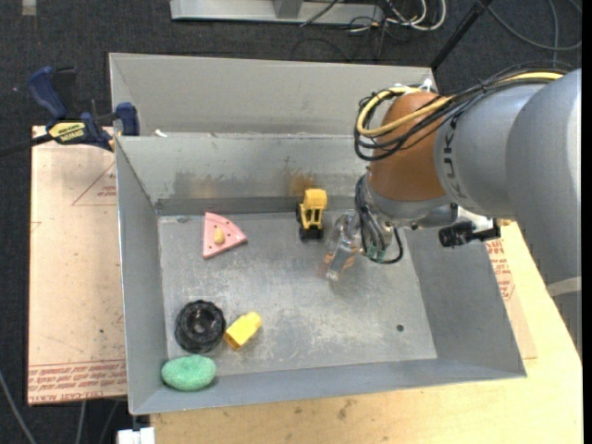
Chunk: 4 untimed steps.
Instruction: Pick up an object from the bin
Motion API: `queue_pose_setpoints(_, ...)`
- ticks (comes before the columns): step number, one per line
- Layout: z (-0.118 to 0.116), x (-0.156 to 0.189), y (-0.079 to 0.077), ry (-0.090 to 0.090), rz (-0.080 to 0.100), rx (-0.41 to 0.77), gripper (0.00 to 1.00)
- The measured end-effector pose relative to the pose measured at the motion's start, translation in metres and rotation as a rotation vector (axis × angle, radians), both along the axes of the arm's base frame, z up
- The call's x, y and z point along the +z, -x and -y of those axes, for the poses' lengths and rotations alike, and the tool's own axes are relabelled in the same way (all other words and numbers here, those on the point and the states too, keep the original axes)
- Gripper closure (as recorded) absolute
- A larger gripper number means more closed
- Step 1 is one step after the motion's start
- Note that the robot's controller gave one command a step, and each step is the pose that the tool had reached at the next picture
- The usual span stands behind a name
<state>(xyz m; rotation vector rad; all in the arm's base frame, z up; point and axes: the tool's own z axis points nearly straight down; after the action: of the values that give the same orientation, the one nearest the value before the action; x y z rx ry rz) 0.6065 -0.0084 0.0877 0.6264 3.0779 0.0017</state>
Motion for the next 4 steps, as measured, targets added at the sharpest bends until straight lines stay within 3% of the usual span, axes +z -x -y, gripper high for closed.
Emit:
queue_pose_setpoints(3,0.0,0.035,-0.001,0.0,0.005,0.001,1.0)
queue_pose_setpoints(4,0.0,0.041,0.0,0.0,-0.001,0.001,1.0)
